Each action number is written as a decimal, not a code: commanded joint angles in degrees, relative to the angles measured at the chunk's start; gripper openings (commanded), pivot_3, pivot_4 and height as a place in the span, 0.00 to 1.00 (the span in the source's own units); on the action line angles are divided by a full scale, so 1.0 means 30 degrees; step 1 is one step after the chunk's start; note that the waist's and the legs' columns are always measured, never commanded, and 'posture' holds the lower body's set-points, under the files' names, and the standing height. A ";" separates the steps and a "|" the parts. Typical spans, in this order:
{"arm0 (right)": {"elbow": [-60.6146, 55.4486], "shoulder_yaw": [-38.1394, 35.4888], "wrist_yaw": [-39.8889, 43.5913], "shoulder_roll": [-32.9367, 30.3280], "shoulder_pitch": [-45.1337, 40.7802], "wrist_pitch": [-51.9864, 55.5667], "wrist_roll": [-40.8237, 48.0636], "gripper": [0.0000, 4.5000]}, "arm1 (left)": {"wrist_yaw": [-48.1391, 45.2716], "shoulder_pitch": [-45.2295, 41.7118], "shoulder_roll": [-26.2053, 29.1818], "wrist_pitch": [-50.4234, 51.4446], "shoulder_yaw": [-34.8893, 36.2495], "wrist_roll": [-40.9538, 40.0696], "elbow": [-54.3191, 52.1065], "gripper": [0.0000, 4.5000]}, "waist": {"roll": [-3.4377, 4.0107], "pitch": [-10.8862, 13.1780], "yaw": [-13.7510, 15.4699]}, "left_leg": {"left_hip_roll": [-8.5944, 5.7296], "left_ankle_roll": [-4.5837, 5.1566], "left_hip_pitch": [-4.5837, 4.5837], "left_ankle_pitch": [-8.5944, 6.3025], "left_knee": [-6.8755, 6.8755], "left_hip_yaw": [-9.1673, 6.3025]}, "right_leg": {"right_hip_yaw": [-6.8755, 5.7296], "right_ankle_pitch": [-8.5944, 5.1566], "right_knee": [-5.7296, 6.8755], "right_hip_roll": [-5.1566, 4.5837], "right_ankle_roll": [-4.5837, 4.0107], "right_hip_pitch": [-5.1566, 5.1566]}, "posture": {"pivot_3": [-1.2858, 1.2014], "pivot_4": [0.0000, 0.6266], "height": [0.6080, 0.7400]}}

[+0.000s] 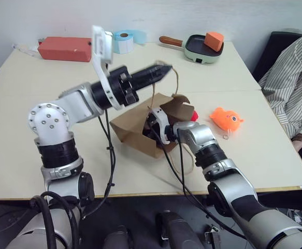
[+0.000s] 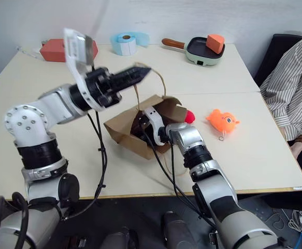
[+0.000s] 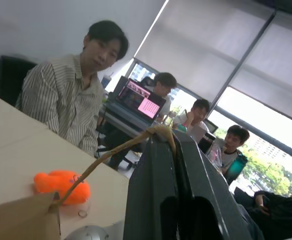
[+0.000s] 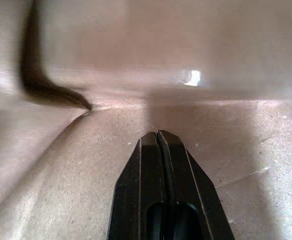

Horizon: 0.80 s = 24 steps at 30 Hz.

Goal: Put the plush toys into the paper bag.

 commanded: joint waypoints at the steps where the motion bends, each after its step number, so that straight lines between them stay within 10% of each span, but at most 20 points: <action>1: 0.0064 0.0946 0.0142 -0.0450 0.0706 -0.0562 -0.0939 0.01 | 0.0617 -0.1158 0.0421 -0.0835 0.0790 -0.0966 0.0560 0.00 | 0.0002 -0.0001 0.0003 | -0.0003 0.0000 0.0000 0.0000 0.0000 0.0001 | 0.0001 0.0000 -0.0002 -0.0002 0.0000 0.0000 | 0.52 0.24 1.00; 10: -0.2550 0.1902 0.0198 -0.1347 0.1747 -0.3007 -0.1679 0.01 | -0.0527 0.0507 0.1333 -0.1984 -0.1923 0.1434 0.0043 0.00 | 0.0008 -0.0004 0.0020 | -0.0003 -0.0005 0.0006 0.0002 -0.0001 -0.0016 | -0.0018 0.0000 -0.0001 -0.0009 0.0000 0.0009 | 0.52 0.24 1.00; 24: -1.9710 -0.1233 0.0979 -0.6631 0.7410 0.3292 0.3225 0.01 | -0.4101 0.1667 0.3884 -0.3680 -0.3697 0.4369 0.0927 0.00 | 0.0038 0.0019 0.0506 | 0.0000 -0.0026 -0.0042 0.0005 -0.0026 -0.0044 | -0.0042 -0.0010 -0.0118 -0.0004 -0.0017 -0.0020 | 0.52 0.24 1.00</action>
